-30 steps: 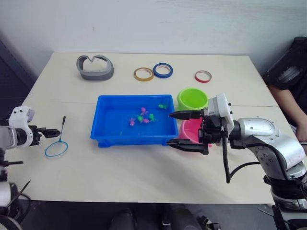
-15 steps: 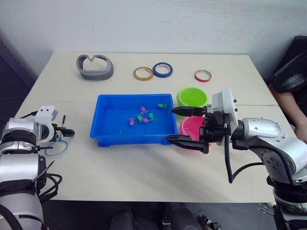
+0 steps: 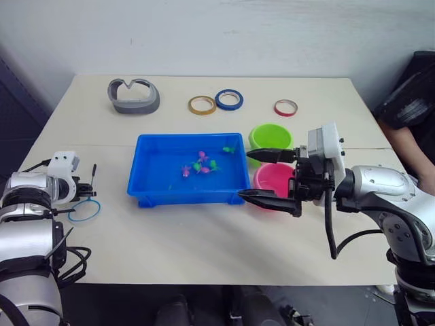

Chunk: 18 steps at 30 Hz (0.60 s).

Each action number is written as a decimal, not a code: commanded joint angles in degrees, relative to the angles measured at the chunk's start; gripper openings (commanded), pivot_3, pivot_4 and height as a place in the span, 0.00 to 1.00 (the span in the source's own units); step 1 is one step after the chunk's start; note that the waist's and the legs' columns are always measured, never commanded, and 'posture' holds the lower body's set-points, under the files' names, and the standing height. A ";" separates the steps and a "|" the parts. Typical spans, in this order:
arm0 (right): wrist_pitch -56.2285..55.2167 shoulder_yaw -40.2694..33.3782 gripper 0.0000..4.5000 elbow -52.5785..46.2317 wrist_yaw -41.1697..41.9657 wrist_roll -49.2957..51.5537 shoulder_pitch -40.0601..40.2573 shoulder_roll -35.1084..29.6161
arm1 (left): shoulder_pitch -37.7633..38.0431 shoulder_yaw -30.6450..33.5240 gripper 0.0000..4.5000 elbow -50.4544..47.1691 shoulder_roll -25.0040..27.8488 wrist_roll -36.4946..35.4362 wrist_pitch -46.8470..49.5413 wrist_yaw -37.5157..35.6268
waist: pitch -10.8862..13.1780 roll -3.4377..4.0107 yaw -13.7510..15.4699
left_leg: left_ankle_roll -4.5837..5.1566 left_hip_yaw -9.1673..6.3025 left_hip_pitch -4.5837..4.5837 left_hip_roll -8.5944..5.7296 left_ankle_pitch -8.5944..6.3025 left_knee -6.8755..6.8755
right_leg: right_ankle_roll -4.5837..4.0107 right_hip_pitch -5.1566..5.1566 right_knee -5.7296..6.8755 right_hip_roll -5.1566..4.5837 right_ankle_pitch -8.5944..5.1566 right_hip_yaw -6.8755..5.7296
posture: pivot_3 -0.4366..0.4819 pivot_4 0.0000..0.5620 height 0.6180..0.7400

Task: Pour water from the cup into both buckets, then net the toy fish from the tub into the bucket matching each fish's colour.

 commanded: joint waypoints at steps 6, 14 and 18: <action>-1.86 1.02 1.00 6.34 11.33 -1.92 -8.11 -5.58 | 2.52 -2.25 0.01 -17.15 11.46 0.80 -18.24 -26.56 | 0.01 -0.05 0.46 | 0.00 -0.05 -0.05 -0.01 0.00 0.04 | -0.03 0.00 -0.06 -0.06 -0.02 -0.06 | 0.48 0.27 1.00; -4.48 7.89 1.00 15.41 17.84 -8.66 -20.55 -3.92 | 11.21 -2.13 0.01 -67.56 12.28 -15.38 -4.84 -45.03 | 0.02 -0.03 0.39 | 0.06 -0.21 -0.13 -0.04 -0.03 0.12 | -0.04 0.07 -0.10 -0.12 -0.02 -0.15 | 0.48 0.27 1.00; -4.44 10.83 1.00 16.52 19.50 -10.66 -23.97 -1.91 | 10.67 -5.97 0.01 -79.30 9.04 -17.94 0.98 -45.15 | 0.05 0.03 -0.20 | 0.06 -0.22 -0.13 -0.03 -0.03 0.16 | -0.04 0.07 0.02 -0.11 -0.02 -0.14 | 0.48 0.27 1.00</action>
